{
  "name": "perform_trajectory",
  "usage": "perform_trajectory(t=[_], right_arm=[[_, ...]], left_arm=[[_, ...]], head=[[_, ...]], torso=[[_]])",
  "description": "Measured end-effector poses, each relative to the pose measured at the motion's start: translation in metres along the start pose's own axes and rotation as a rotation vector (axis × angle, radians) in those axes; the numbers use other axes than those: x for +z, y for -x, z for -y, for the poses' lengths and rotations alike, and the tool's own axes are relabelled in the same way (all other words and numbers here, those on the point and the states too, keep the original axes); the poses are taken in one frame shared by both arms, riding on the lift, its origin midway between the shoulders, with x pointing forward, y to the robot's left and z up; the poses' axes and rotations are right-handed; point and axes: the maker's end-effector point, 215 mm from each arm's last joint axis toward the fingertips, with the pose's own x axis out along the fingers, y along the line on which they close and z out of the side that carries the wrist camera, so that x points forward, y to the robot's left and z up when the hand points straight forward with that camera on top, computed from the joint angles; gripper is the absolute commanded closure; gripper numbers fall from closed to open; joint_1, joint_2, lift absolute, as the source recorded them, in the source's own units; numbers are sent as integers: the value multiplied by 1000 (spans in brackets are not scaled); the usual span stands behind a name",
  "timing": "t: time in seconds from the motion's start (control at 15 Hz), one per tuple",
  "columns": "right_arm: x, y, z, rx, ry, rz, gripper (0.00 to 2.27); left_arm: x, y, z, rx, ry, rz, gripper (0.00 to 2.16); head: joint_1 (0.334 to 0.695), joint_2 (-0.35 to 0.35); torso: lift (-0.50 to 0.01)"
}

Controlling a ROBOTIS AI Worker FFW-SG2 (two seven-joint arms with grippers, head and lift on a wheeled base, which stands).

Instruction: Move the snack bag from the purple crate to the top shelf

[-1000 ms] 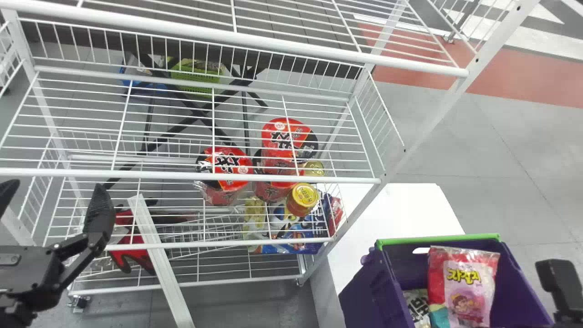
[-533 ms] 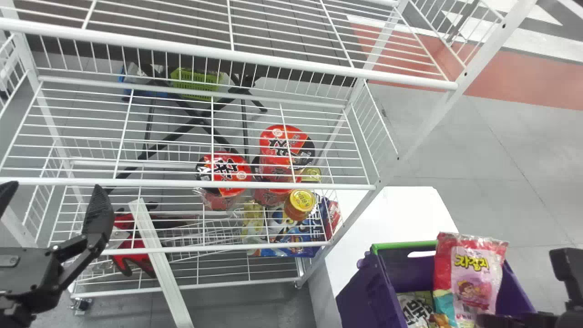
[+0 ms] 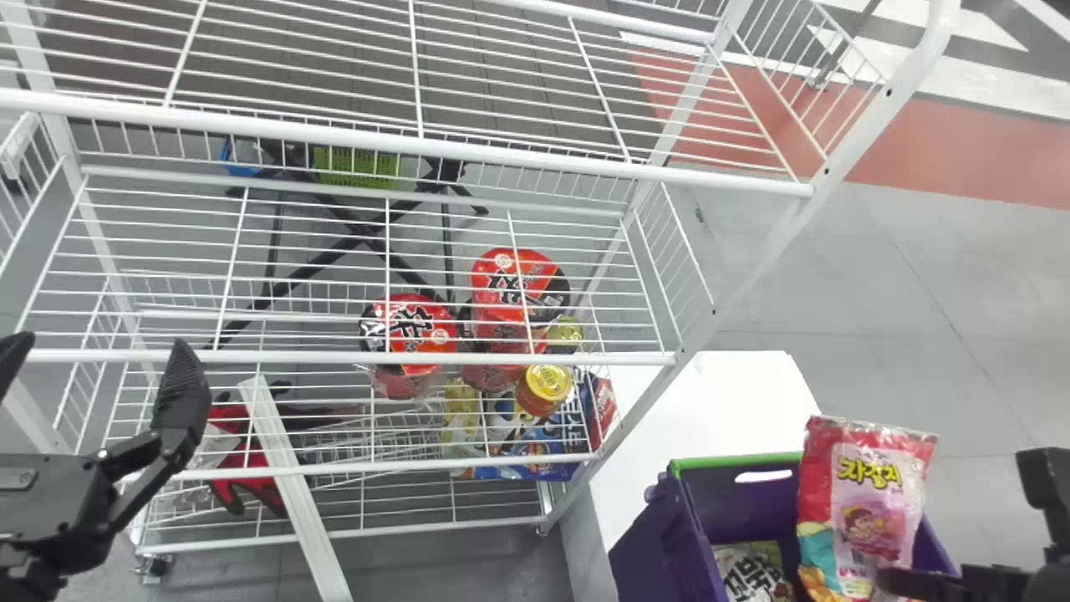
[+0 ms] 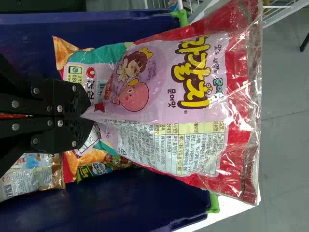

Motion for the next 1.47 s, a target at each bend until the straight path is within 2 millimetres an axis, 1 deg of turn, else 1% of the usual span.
perform_trajectory(t=[0.27,0.6,1.2,1.47], right_arm=[[6,6,0,-4,2,16,1922],[7,8,-2,-8,4,21,1922],[7,7,-2,-9,7,21,1922],[7,7,-3,-8,8,20,1922]], left_arm=[[1,0,0,-1,-1,2,56],[4,-1,0,-3,-3,8,56],[7,-2,-1,-1,-3,13,56],[5,-2,-2,2,1,9,56]], head=[[695,-350],[695,-350],[695,-350],[695,-350]], torso=[[-262],[-242],[-206],[-190]])
